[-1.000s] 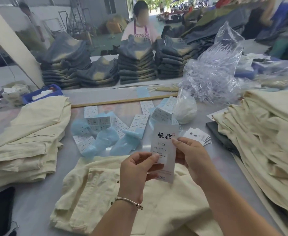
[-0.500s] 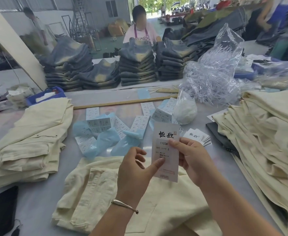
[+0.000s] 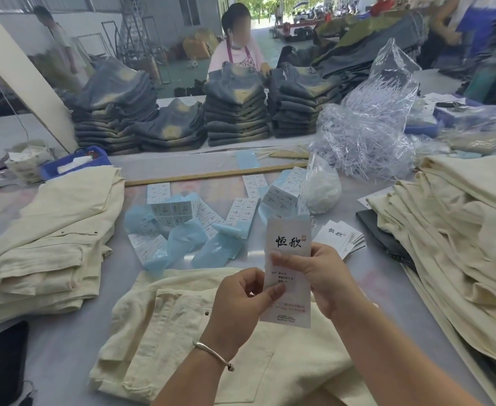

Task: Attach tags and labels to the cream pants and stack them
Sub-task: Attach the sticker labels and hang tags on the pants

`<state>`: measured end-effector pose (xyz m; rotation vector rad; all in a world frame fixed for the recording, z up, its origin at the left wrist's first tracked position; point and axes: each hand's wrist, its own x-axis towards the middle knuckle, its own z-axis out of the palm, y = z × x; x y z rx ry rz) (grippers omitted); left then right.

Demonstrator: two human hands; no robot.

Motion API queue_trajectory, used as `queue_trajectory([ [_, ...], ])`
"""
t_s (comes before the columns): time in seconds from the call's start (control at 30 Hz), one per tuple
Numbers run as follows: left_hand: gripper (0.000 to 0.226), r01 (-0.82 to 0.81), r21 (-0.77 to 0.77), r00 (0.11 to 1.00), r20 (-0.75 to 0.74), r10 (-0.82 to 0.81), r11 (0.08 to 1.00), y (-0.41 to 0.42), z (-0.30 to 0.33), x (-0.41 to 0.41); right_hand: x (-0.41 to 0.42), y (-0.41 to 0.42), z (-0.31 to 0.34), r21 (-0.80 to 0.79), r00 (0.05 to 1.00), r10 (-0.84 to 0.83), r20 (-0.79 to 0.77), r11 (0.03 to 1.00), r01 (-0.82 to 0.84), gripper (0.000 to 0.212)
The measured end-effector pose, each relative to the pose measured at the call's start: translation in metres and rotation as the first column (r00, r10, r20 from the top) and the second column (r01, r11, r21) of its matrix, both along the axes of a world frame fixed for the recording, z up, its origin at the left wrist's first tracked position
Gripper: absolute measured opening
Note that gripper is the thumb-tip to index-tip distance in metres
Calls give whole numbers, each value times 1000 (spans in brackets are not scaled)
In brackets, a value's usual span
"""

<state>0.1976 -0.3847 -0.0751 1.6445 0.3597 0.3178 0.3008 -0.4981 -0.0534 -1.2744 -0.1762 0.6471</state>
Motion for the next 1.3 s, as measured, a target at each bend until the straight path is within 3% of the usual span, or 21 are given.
queue_trajectory([
  [0.17,30,49,-52,998,-31,-50,997,2,-7,2,12,6,-13,-11,995,-87,-54,996,87,7],
  [0.33,22,-23,-209,998,-63,10,978,16,-16,10,20,13,-22,-95,991,-15,131,995,28,36],
  [0.5,49,11,-490,987,-134,-88,872,36,-24,28,24,22,-39,-43,999,-31,-12,999,31,25],
  [0.57,43,62,-575,981,-117,-157,816,38,-27,36,27,23,-48,-104,994,37,-104,993,-48,22],
  [0.7,35,-9,-538,981,-167,-96,843,36,-40,53,45,22,-63,-221,968,141,-209,957,-187,23],
  [0.77,34,-87,-485,976,-218,-24,870,37,-47,60,68,22,-68,-345,998,35,-54,937,-52,30],
  [0.83,31,-133,-441,970,-242,26,887,40,-51,66,99,20,-77,-545,957,-53,284,813,207,34],
  [0.87,30,-140,-420,969,-243,38,896,41,-53,69,115,18,-83,-639,895,-31,444,689,341,30],
  [0.93,28,-148,-400,967,-252,47,905,45,-58,71,144,17,-95,-744,802,90,591,444,499,14],
  [0.97,24,-156,-401,964,-262,50,903,48,-61,72,156,17,-101,-763,775,163,610,385,519,7],
  [1.0,17,-161,-401,960,-275,50,902,50,-65,72,167,18,-107,-766,739,243,628,363,531,17],
  [1.07,10,-155,-382,953,-302,36,911,55,-73,72,187,22,-117,-753,635,405,658,390,530,37],
  [1.13,19,-149,-374,950,-311,28,915,60,-78,72,203,30,-119,-770,568,524,635,377,514,35],
  [1.3,52,-87,-423,950,-309,-53,902,70,-81,74,228,48,-120,-882,613,689,387,82,465,20],
])
